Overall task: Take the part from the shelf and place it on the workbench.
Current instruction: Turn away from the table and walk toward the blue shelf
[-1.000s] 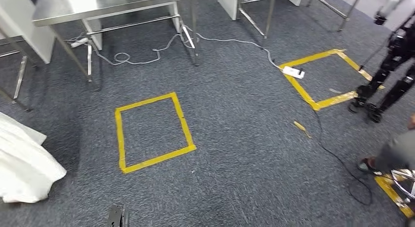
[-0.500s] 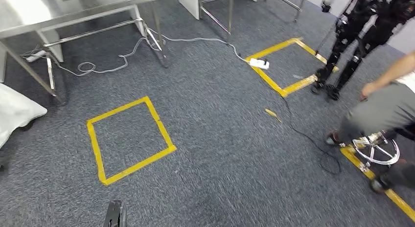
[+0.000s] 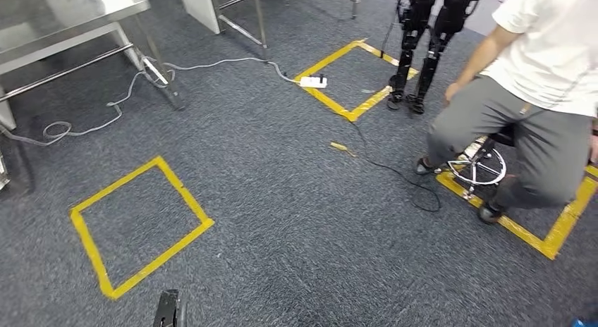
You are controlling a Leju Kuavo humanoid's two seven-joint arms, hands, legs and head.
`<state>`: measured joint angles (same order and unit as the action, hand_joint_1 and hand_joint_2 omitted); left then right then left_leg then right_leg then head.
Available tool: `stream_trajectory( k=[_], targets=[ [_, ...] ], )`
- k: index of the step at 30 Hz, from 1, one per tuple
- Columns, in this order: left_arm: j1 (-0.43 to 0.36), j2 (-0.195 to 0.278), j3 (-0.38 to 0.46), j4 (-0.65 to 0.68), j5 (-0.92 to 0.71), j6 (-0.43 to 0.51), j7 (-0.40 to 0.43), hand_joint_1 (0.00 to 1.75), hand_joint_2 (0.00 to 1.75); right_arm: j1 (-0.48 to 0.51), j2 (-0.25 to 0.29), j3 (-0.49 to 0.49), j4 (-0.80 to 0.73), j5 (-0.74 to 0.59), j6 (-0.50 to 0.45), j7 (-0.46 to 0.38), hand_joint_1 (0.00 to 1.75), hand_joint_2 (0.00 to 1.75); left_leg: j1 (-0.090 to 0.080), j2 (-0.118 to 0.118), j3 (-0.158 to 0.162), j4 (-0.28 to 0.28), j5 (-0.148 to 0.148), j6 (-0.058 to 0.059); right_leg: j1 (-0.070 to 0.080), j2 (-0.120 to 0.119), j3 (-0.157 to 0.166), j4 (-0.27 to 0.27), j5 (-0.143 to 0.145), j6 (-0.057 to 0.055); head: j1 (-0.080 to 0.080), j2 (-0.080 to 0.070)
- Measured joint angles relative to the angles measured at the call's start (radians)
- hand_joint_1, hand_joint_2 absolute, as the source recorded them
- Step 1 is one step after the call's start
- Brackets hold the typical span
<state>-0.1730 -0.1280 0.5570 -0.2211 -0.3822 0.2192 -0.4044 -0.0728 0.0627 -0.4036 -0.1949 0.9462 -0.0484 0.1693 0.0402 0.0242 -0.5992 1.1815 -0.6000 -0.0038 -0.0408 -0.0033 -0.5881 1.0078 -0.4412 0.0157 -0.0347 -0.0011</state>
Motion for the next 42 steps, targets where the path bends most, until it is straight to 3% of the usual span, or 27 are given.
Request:
stream_trajectory(
  k=[2, 3, 5, 7, 9, 11, 12, 13, 15, 17, 18, 19, 20, 22, 24, 26, 28, 30, 31, 32, 33, 34, 35, 37, 39, 41, 42],
  targets=[
    [0.005, 0.0, 0.0, 0.0, 0.0, 0.001, 0.001, 0.0, 0.0, 0.0, 0.001, 0.0, 0.0, 0.001, 0.002, 0.0, 0.0, 1.75, -0.004, -0.023, -0.052, 0.114, -0.046, 0.01, 0.011, 0.03, -0.01, 0.0, 0.007, -0.01, -0.002, 0.0],
    [0.007, 0.0, 0.0, 0.001, 0.0, 0.001, 0.002, 0.0, 0.0, 0.0, 0.002, 0.0, 0.0, 0.001, 0.004, 0.001, 0.0, 1.75, -0.006, -0.025, -0.056, 0.122, -0.039, 0.018, 0.016, 0.046, -0.013, 0.0, 0.011, -0.014, -0.002, 0.0],
    [0.008, 0.001, 0.0, 0.001, 0.0, 0.002, 0.002, 0.0, 0.0, 0.002, 0.002, 0.0, 0.0, 0.003, 0.009, 0.003, 0.0, 1.75, -0.013, -0.043, -0.007, 0.028, 0.021, 0.036, 0.021, 0.075, -0.016, 0.0, 0.018, -0.015, -0.002, 0.0],
    [0.008, 0.002, 0.0, 0.001, 0.0, 0.003, 0.001, 0.0, 0.0, 0.002, 0.003, -0.001, 0.0, 0.005, 0.011, 0.003, 0.0, 1.75, -0.02, -0.09, 0.057, -0.098, 0.073, 0.051, 0.023, 0.1, -0.019, 0.0, 0.026, -0.01, -0.001, 0.0],
    [0.008, 0.003, 0.0, 0.001, -0.001, 0.003, 0.001, 0.0, 0.0, 0.002, 0.005, -0.001, 0.0, 0.007, 0.012, 0.004, 0.0, 1.75, -0.029, -0.109, 0.078, -0.145, 0.085, 0.055, 0.022, 0.118, -0.025, -0.002, 0.035, 0.001, -0.001, 0.0],
    [0.007, 0.002, 0.0, 0.001, -0.002, 0.003, 0.0, 0.0, 0.0, 0.004, 0.006, -0.001, 0.0, 0.009, 0.012, 0.004, 0.0, 1.75, -0.033, -0.083, 0.08, -0.159, 0.1, 0.059, 0.022, 0.13, -0.032, -0.005, 0.045, 0.016, -0.001, 0.0],
    [0.007, 0.001, 0.0, 0.001, -0.002, 0.003, -0.001, 0.0, 0.0, 0.005, 0.005, -0.001, 0.0, 0.009, 0.013, 0.005, 0.0, 1.75, -0.033, -0.071, 0.081, -0.171, 0.111, 0.062, 0.024, 0.119, -0.041, 0.003, 0.042, 0.018, 0.0, 0.0],
    [0.007, 0.001, 0.0, 0.001, -0.002, 0.003, -0.002, 0.0, 0.0, 0.005, 0.005, -0.001, 0.001, 0.009, 0.013, 0.005, 0.0, 1.75, -0.032, -0.058, 0.081, -0.183, 0.124, 0.066, 0.027, 0.096, -0.058, 0.028, 0.027, 0.015, 0.002, 0.0],
    [0.01, 0.0, 0.001, 0.001, -0.001, 0.003, -0.003, 0.0, 0.0, 0.003, 0.003, -0.001, 0.001, 0.009, 0.013, 0.006, 0.0, 1.75, -0.036, -0.027, 0.072, -0.194, 0.14, 0.07, 0.03, 0.041, -0.113, 0.138, -0.035, 0.003, 0.009, 0.0],
    [0.015, 0.0, 0.001, 0.001, -0.001, 0.002, -0.003, 0.0, 0.0, 0.003, 0.003, -0.001, 0.001, 0.009, 0.013, 0.006, 0.0, 1.75, -0.042, 0.007, 0.059, -0.193, 0.147, 0.071, 0.027, 0.018, -0.154, 0.249, -0.086, 0.004, 0.014, 0.0],
    [0.017, 0.0, 0.001, 0.001, -0.001, 0.001, -0.003, 0.0, 0.0, 0.004, 0.002, -0.001, 0.001, 0.009, 0.013, 0.006, 0.0, 1.75, -0.043, 0.022, 0.053, -0.193, 0.15, 0.07, 0.025, 0.014, -0.149, 0.26, -0.092, 0.011, 0.014, 0.0],
    [0.017, 0.0, 0.001, 0.001, -0.001, 0.001, -0.003, 0.0, 0.0, 0.005, 0.002, -0.001, 0.001, 0.01, 0.013, 0.006, 0.0, 1.75, -0.044, 0.037, 0.048, -0.192, 0.152, 0.068, 0.023, 0.008, -0.121, 0.229, -0.084, 0.019, 0.015, 0.0],
    [0.017, -0.001, 0.001, 0.001, -0.001, 0.001, -0.003, 0.0, 0.0, 0.006, 0.001, -0.001, 0.001, 0.01, 0.013, 0.006, 0.0, 1.75, -0.044, 0.05, 0.045, -0.191, 0.155, 0.065, 0.021, -0.005, -0.073, 0.161, -0.067, 0.028, 0.015, 0.0],
    [0.017, -0.001, 0.001, 0.001, -0.001, 0.001, -0.004, 0.0, 0.0, 0.004, 0.0, -0.001, 0.0, 0.011, 0.013, 0.006, 0.0, 1.75, -0.048, 0.075, 0.041, -0.186, 0.155, 0.057, 0.023, -0.05, 0.019, 0.022, -0.039, 0.032, 0.015, 0.0],
    [0.016, -0.002, 0.001, 0.001, -0.001, 0.001, -0.007, 0.0, 0.0, 0.001, 0.0, -0.001, 0.0, 0.012, 0.014, 0.006, 0.0, 1.75, -0.051, 0.095, 0.043, -0.181, 0.152, 0.046, 0.028, -0.068, 0.044, -0.027, -0.026, 0.019, 0.014, 0.0],
    [0.014, -0.003, 0.001, 0.001, -0.001, 0.001, -0.008, 0.0, 0.0, 0.002, 0.0, -0.001, 0.0, 0.012, 0.014, 0.006, 0.0, 1.75, -0.048, 0.109, 0.048, -0.179, 0.15, 0.033, 0.026, -0.045, 0.037, -0.029, -0.018, 0.004, 0.013, 0.0],
    [0.012, -0.003, 0.001, 0.001, -0.001, 0.001, -0.008, 0.0, 0.0, 0.005, 0.0, -0.002, 0.0, 0.011, 0.014, 0.007, 0.0, 1.75, -0.04, 0.074, 0.041, -0.153, 0.126, 0.017, 0.016, -0.023, 0.039, -0.034, -0.008, -0.012, 0.012, 0.0],
    [0.014, -0.003, 0.001, 0.001, -0.001, 0.001, -0.004, 0.0, 0.0, 0.004, 0.001, -0.002, 0.0, 0.011, 0.014, 0.008, 0.0, 1.75, -0.033, 0.006, 0.003, -0.054, 0.053, 0.004, 0.011, -0.002, 0.037, -0.035, 0.003, -0.026, 0.011, 0.0],
    [0.016, -0.003, 0.001, 0.001, -0.002, 0.0, 0.002, 0.0, 0.0, 0.004, 0.002, -0.002, 0.0, 0.01, 0.014, 0.008, 0.0, 1.75, -0.031, -0.015, -0.025, 0.016, 0.012, 0.002, 0.013, 0.01, 0.033, -0.035, 0.007, -0.03, 0.011, 0.0],
    [0.017, -0.003, 0.001, 0.001, -0.003, -0.001, 0.009, 0.0, 0.0, 0.005, 0.003, -0.002, 0.0, 0.01, 0.015, 0.008, 0.0, 1.75, -0.03, -0.023, -0.049, 0.077, -0.016, 0.0, 0.014, 0.023, 0.029, -0.034, 0.01, -0.032, 0.011, 0.0],
    [0.018, -0.003, 0.001, 0.002, -0.004, -0.004, 0.017, 0.0, 0.0, 0.005, 0.003, -0.002, 0.0, 0.009, 0.015, 0.008, 0.0, 1.75, -0.028, -0.025, -0.06, 0.109, -0.024, -0.001, 0.015, 0.037, 0.026, -0.034, 0.012, -0.031, 0.012, 0.0],
    [0.018, -0.003, 0.001, 0.002, -0.005, -0.007, 0.025, 0.0, 0.0, 0.006, 0.004, -0.002, 0.0, 0.009, 0.015, 0.009, 0.0, 1.75, -0.026, -0.026, -0.054, 0.104, -0.011, -0.001, 0.016, 0.052, 0.024, -0.033, 0.015, -0.029, 0.012, 0.0],
    [0.018, -0.003, 0.001, 0.002, -0.006, -0.009, 0.033, 0.0, 0.0, 0.006, 0.004, -0.002, 0.0, 0.009, 0.015, 0.009, 0.0, 1.75, -0.024, -0.031, -0.029, 0.06, 0.019, 0.0, 0.016, 0.067, 0.024, -0.032, 0.017, -0.027, 0.012, 0.0],
    [0.017, -0.002, 0.001, 0.002, -0.01, -0.013, 0.047, 0.0, 0.0, 0.006, 0.005, -0.004, 0.0, 0.009, 0.015, 0.01, 0.0, 1.75, -0.017, -0.074, 0.045, -0.081, 0.084, 0.006, 0.017, 0.095, 0.021, -0.029, 0.021, -0.02, 0.012, 0.0],
    [0.017, 0.0, 0.0, 0.002, -0.014, -0.017, 0.058, 0.0, 0.0, 0.003, 0.007, -0.006, 0.0, 0.009, 0.015, 0.01, 0.0, 1.75, -0.017, -0.111, 0.082, -0.163, 0.109, 0.015, 0.018, 0.118, 0.012, -0.027, 0.028, -0.008, 0.012, 0.0],
    [0.016, 0.001, 0.0, 0.002, -0.015, -0.02, 0.064, 0.0, 0.0, 0.005, 0.008, -0.007, 0.0, 0.01, 0.015, 0.011, 0.0, 1.75, -0.023, -0.099, 0.082, -0.174, 0.113, 0.026, 0.017, 0.14, -0.001, -0.032, 0.039, 0.009, 0.012, 0.0],
    [0.015, 0.0, 0.0, 0.002, -0.016, -0.021, 0.067, 0.0, 0.0, 0.007, 0.009, -0.008, 0.0, 0.01, 0.015, 0.012, 0.0, 1.75, -0.024, -0.085, 0.082, -0.182, 0.122, 0.035, 0.017, 0.133, -0.009, -0.031, 0.041, 0.014, 0.012, 0.0]
  ],
)
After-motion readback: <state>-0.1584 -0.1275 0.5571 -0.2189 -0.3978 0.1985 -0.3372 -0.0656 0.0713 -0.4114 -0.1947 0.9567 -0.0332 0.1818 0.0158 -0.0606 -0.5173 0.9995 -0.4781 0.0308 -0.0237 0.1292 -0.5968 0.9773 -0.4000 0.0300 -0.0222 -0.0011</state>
